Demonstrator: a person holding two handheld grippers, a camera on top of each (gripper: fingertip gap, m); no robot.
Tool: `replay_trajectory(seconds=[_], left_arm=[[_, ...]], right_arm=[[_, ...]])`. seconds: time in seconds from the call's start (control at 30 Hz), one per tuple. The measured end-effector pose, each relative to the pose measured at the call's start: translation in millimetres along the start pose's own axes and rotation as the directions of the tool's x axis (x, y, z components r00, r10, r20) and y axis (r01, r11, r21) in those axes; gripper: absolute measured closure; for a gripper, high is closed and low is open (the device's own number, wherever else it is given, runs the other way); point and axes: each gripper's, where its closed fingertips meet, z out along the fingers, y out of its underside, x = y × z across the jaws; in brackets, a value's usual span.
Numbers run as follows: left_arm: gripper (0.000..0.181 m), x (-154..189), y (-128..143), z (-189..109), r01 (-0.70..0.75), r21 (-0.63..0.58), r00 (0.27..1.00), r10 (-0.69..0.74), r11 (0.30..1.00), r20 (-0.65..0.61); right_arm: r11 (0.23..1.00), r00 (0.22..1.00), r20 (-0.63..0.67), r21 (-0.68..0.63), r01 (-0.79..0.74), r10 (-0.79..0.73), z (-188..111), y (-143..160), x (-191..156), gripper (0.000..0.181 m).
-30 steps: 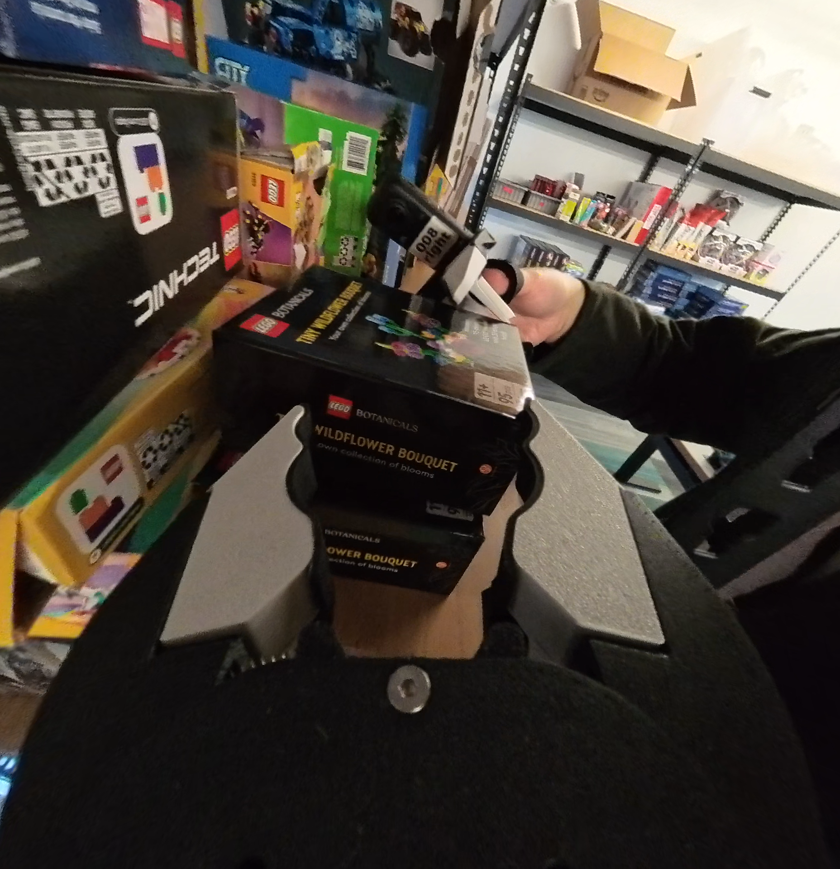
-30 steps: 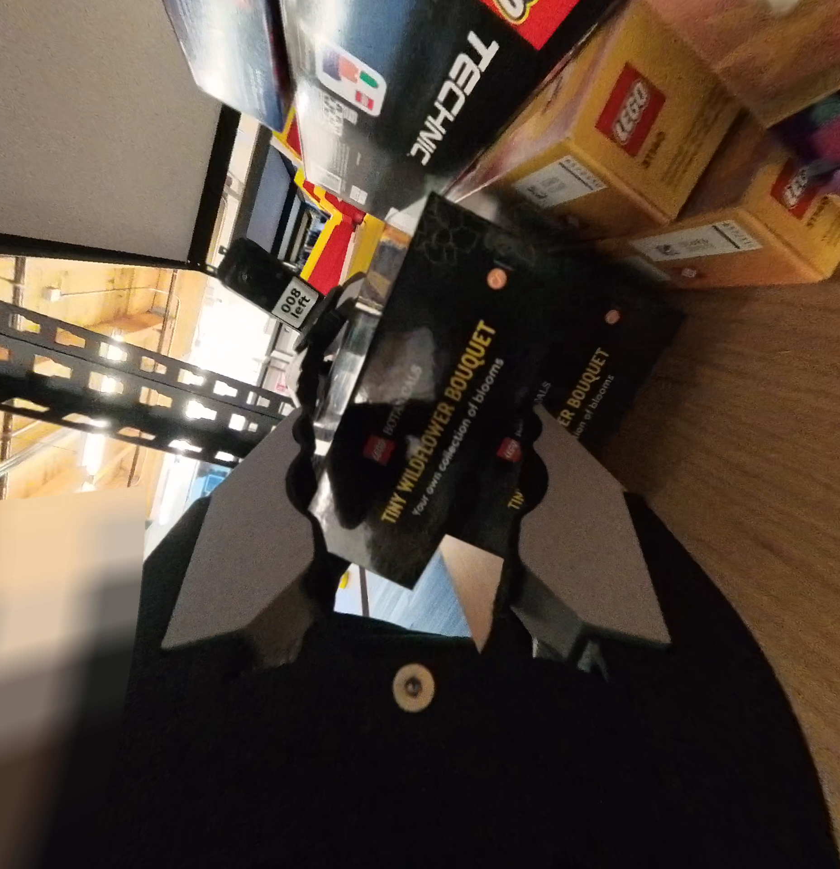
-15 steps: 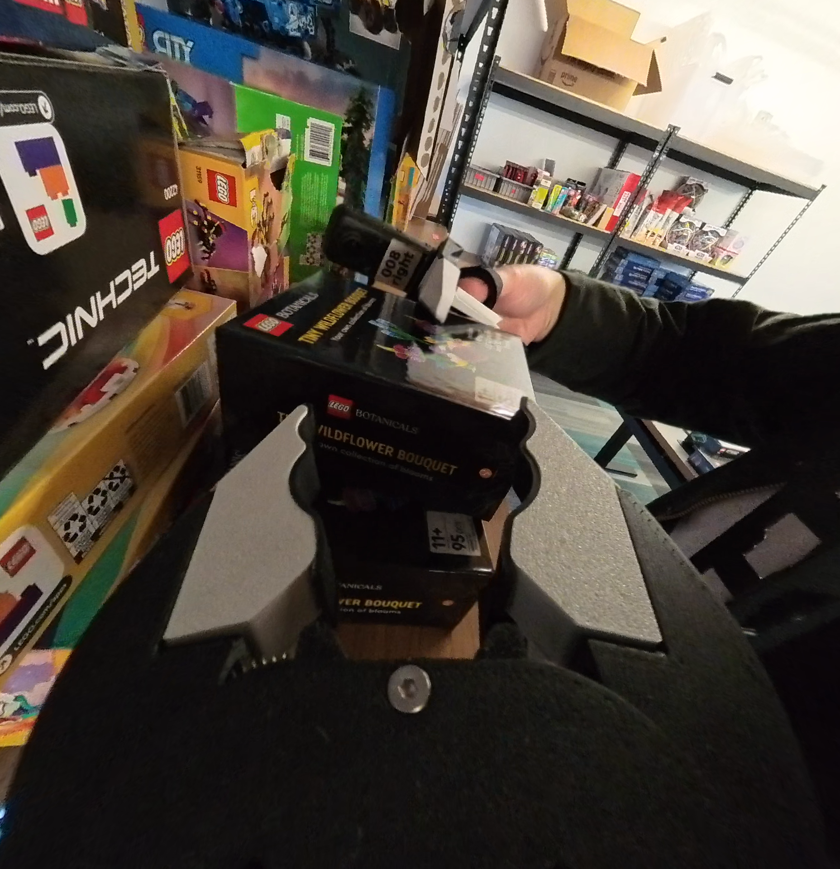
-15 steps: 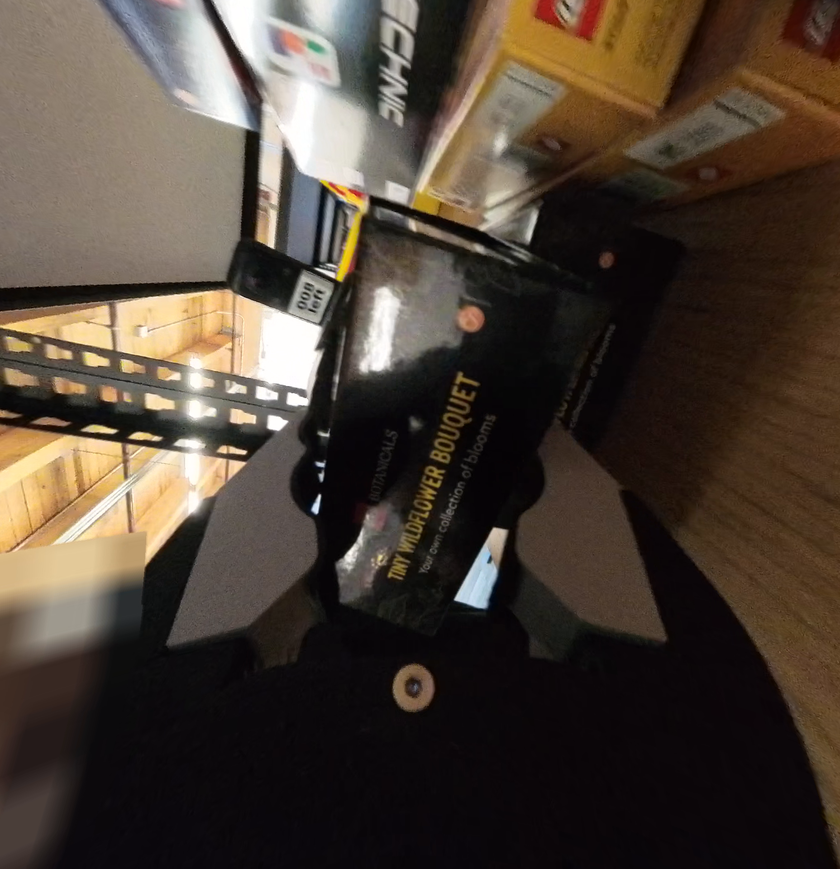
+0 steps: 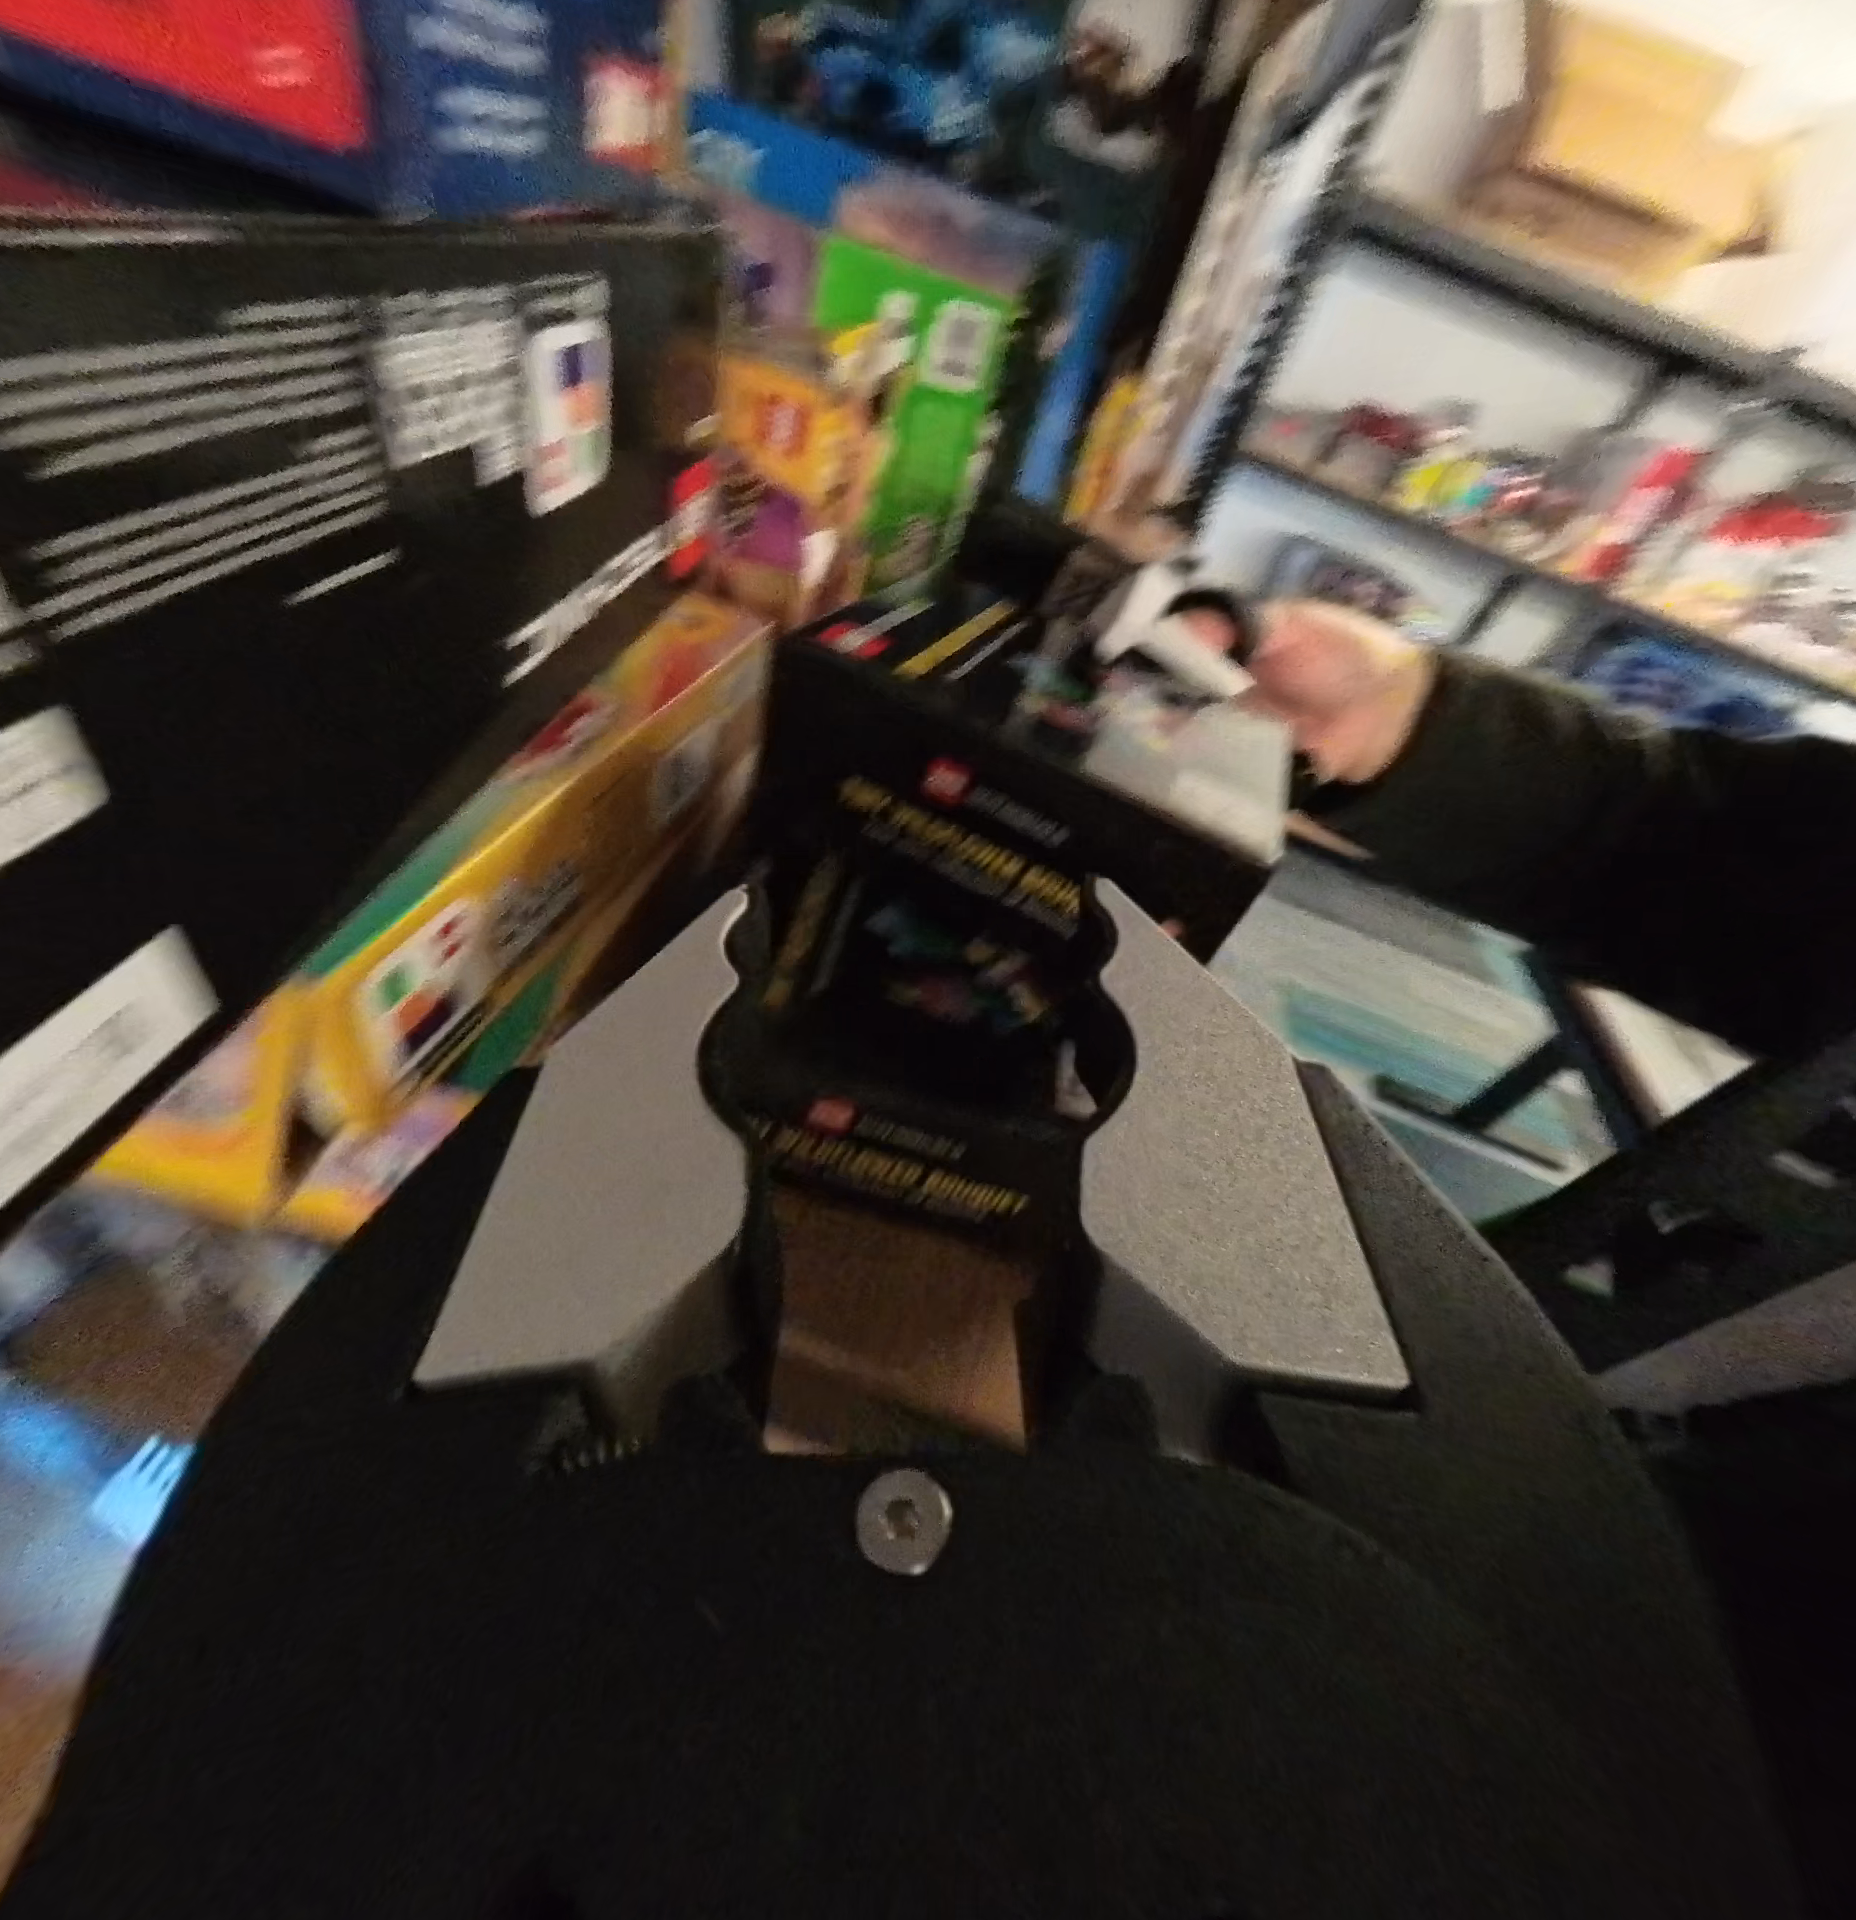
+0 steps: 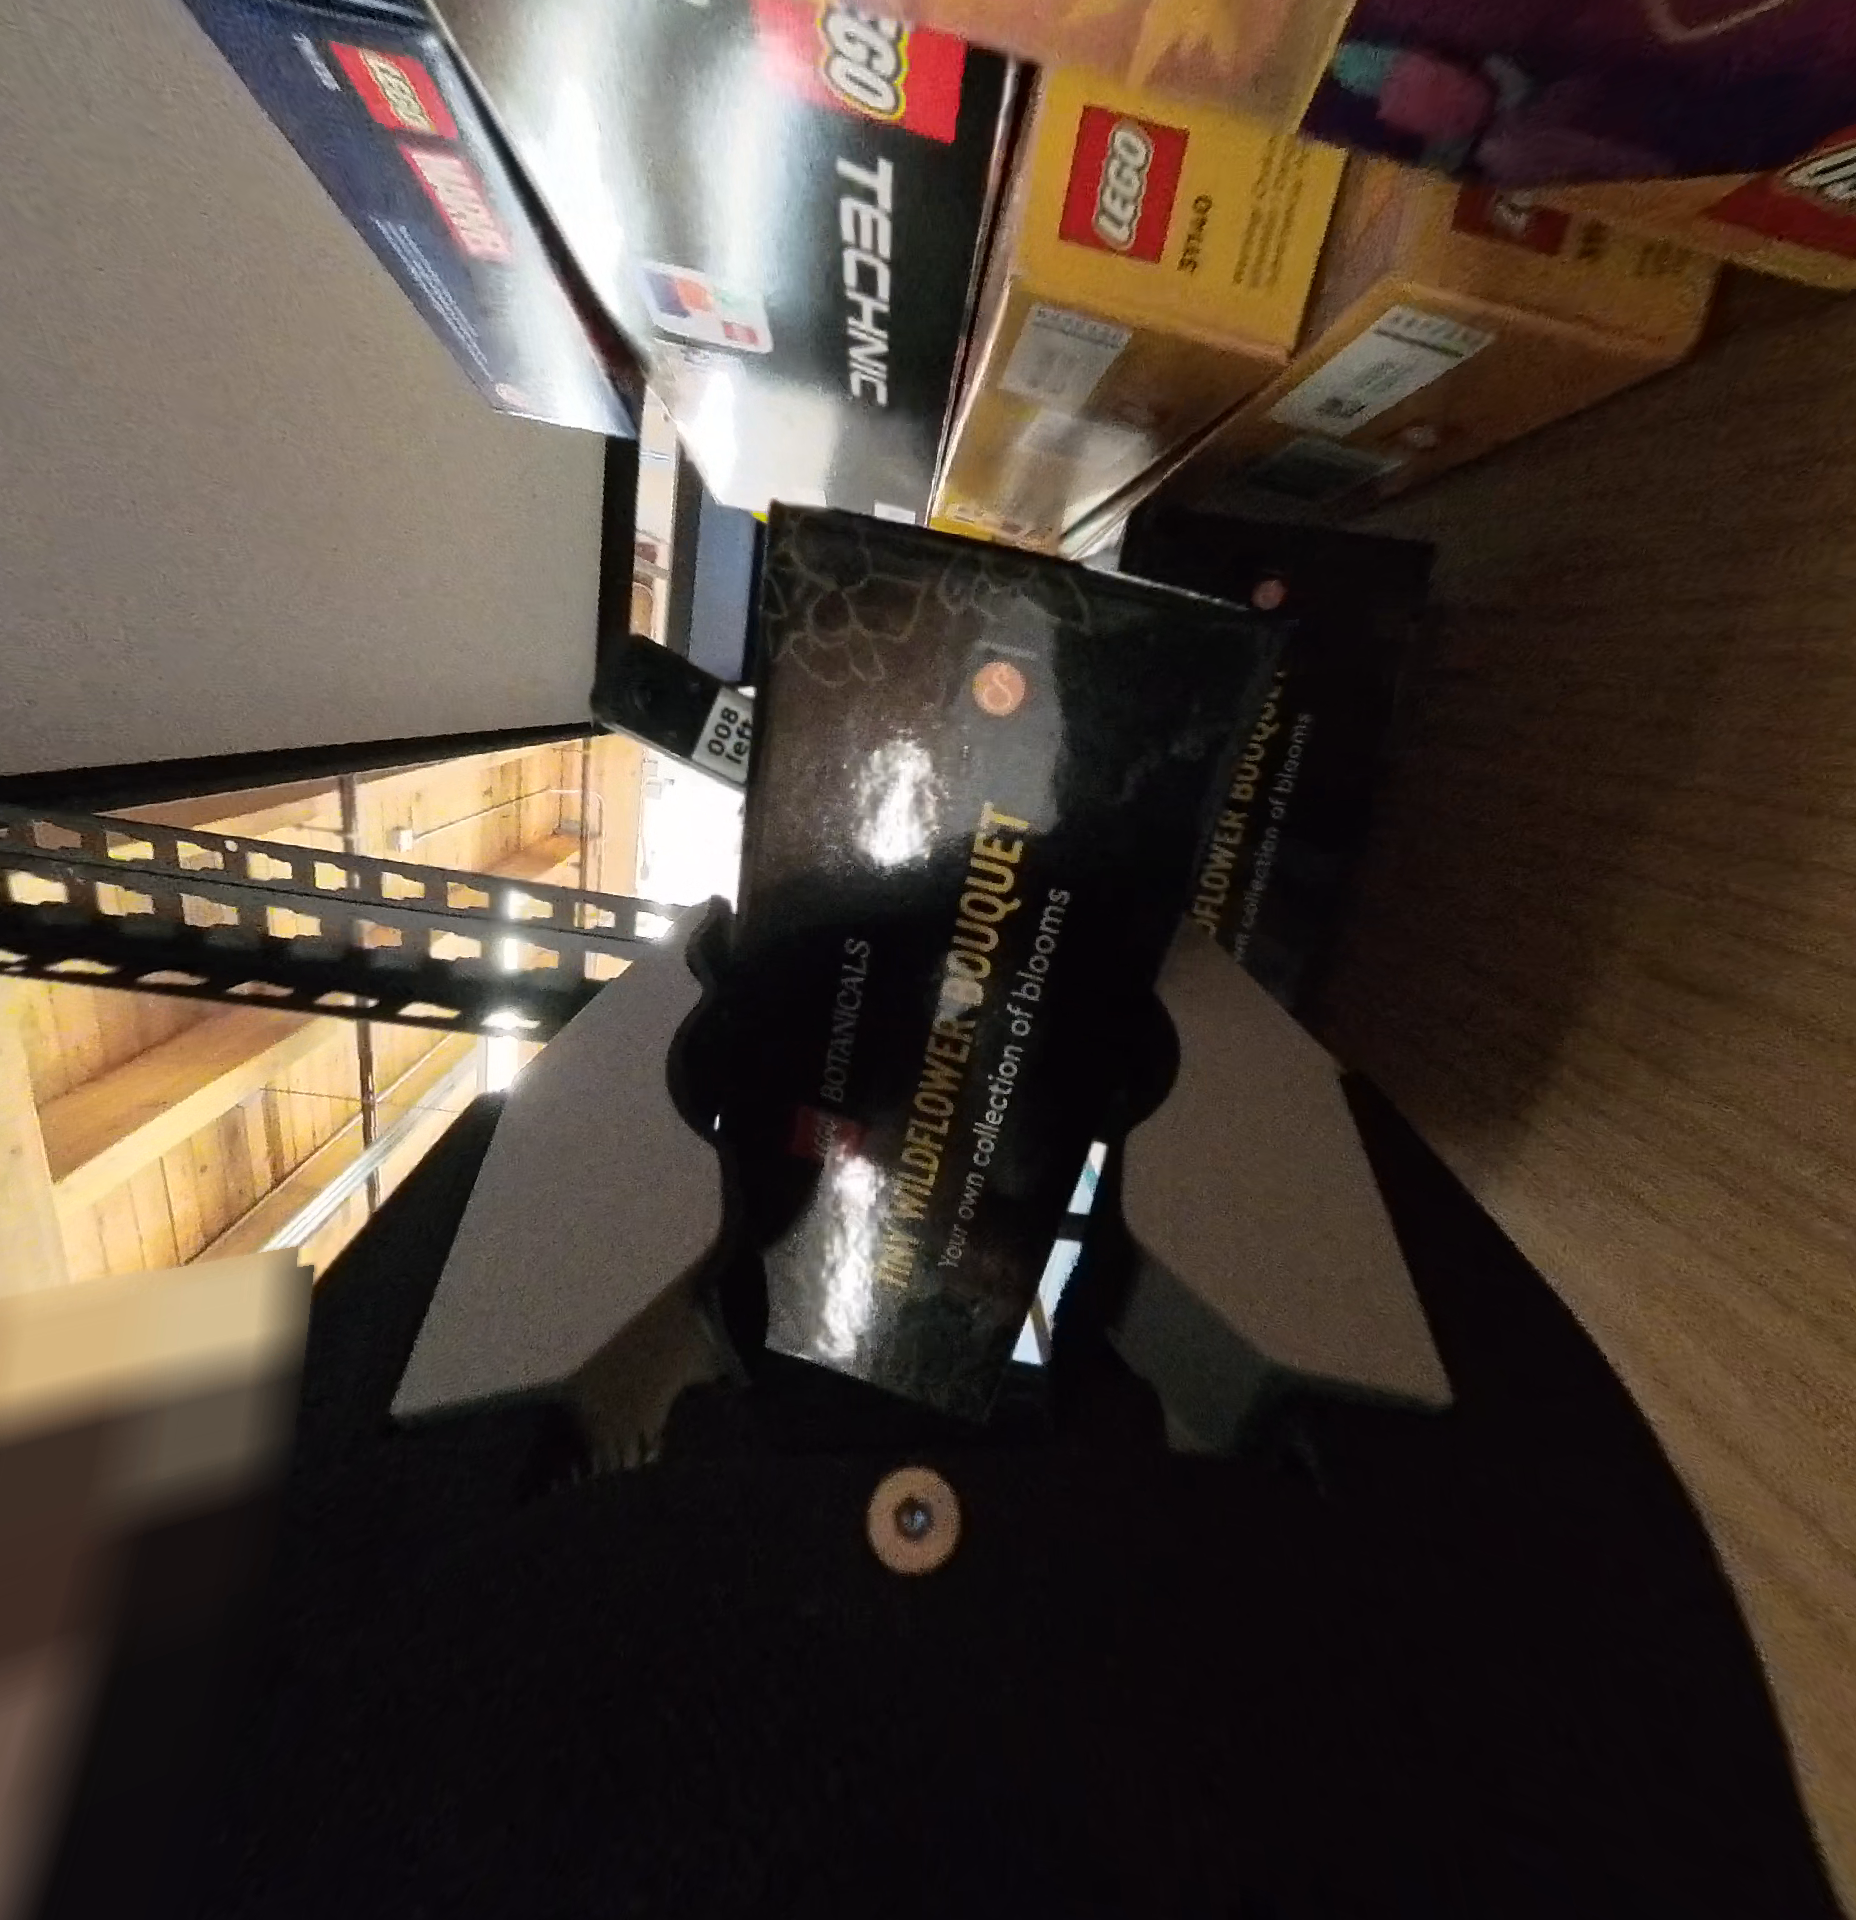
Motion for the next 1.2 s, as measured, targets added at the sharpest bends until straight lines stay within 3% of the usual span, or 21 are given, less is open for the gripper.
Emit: replay_trajectory(seconds=[0.07, 0.17, 0.33, 0.47, 0.57, 0.63, 0.73, 0.9, 1.0, 1.1, 1.2], left_arm=[[0.129, -12.4, 11.8, -22.0, 0.021, -0.038, 0.994, -0.017, 0.999, 0.104], [0.128, -18.9, 25.5, -58.3, 0.114, 0.01, 0.971, -0.114, 0.993, 0.209], [0.13, -33.8, 49.4, -150.1, 0.213, 0.291, 0.853, -0.323, 0.933, 0.41], [0.128, 10.0, 56.6, -222.7, 0.134, 0.509, 0.81, -0.39, 0.851, 0.439], [0.124, 52.2, 57.2, -256.9, -0.068, 0.515, 0.722, -0.314, 0.854, 0.617], [0.117, 87.8, 56.6, -262.6, -0.19, 0.484, 0.648, -0.261, 0.854, 0.716], [0.105, 142.8, 58.5, -231.2, -0.307, 0.407, 0.555, -0.186, 0.86, 0.811], [0.106, 192.4, 58.6, -81.0, -0.257, 0.442, 0.707, -0.144, 0.86, 0.692], [0.105, 182.3, 64.7, -2.1, -0.243, 0.368, 0.705, -0.097, 0.897, 0.702], [0.102, 173.7, 64.6, 58.5, -0.075, 0.458, 0.8, -0.221, 0.886, 0.558], [0.097, 170.3, 54.6, 83.5, 0.189, 0.61, 0.848, -0.441, 0.769, 0.293]], right_arm=[[1.0, 1.0, -0.013, 0.0, -0.002, 0.002, -7.5, -1.5, 0.0, 0.109], [1.0, 1.0, -0.028, -0.019, -0.008, 0.007, -16.9, -1.9, -0.1, 0.11], [0.998, 0.999, -0.031, -0.06, -0.013, 0.012, -23.7, -2.2, 0.8, 0.11], [0.994, 1.0, -0.022, -0.105, -0.009, 0.007, -24.1, -3.3, 2.1, 0.11], [0.99, 1.0, -0.016, -0.144, -0.007, 0.005, -23.8, -4.0, 3.2, 0.11], [0.986, 1.0, -0.01, -0.165, 0.011, -0.013, -24.6, -5.1, 2.4, 0.11], [0.979, 0.999, 0.005, -0.198, 0.051, -0.051, -27.1, -4.3, 0.2, 0.111], [0.963, 1.0, 0.03, -0.271, 0.011, -0.002, -32.8, 3.7, 1.7, 0.112], [0.951, 0.995, 0.062, -0.305, -0.05, 0.072, -37.1, 9.5, 1.8, 0.113], [0.934, 0.976, 0.108, -0.325, -0.146, 0.19, -43.8, 14.3, 0.5, 0.113], [0.921, 0.966, 0.125, -0.351, -0.171, 0.227, -53.9, 20.2, 0.7, 0.113]])
